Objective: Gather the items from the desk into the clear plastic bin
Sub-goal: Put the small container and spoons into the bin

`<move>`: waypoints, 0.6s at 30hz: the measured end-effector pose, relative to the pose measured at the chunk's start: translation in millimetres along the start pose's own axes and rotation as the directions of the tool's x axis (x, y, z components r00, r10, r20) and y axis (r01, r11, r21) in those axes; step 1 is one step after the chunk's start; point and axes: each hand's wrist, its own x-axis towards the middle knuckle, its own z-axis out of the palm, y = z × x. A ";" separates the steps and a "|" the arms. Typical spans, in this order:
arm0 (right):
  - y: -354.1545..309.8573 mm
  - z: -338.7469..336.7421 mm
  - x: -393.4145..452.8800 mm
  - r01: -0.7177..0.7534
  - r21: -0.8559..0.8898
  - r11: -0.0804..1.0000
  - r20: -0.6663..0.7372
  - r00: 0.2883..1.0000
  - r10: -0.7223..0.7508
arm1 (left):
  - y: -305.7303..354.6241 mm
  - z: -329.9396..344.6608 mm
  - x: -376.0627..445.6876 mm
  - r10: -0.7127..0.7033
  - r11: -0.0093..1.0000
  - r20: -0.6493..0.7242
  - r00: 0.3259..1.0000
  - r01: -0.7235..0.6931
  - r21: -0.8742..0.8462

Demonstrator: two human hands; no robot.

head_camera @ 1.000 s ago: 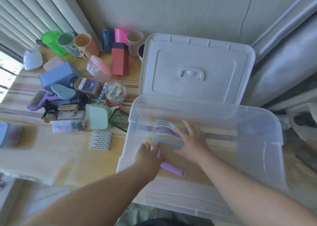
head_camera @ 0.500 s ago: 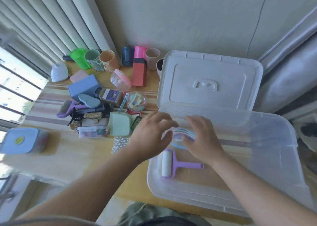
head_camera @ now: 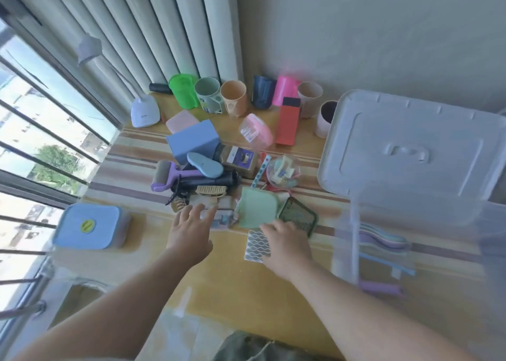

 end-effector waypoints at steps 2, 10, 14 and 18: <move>-3.5 20.2 9.9 -0.044 -0.012 0.999 0.022 0.999 0.044 | -7.0 10.2 11.3 0.049 0.998 -0.027 0.998 -0.048 0.039; -17.4 56.1 27.9 -0.157 -0.006 0.988 -0.042 0.987 0.156 | -17.7 31.4 15.7 0.243 0.965 0.023 0.970 -0.239 -0.105; -22.0 58.7 25.9 -0.189 -0.053 0.980 0.012 0.982 0.190 | -25.8 43.0 0.9 0.268 0.957 0.092 0.959 -0.254 -0.143; -23.8 42.8 14.0 -0.187 0.051 0.981 0.069 0.981 0.183 | -23.1 33.8 -11.5 0.232 0.951 0.111 0.966 -0.201 -0.234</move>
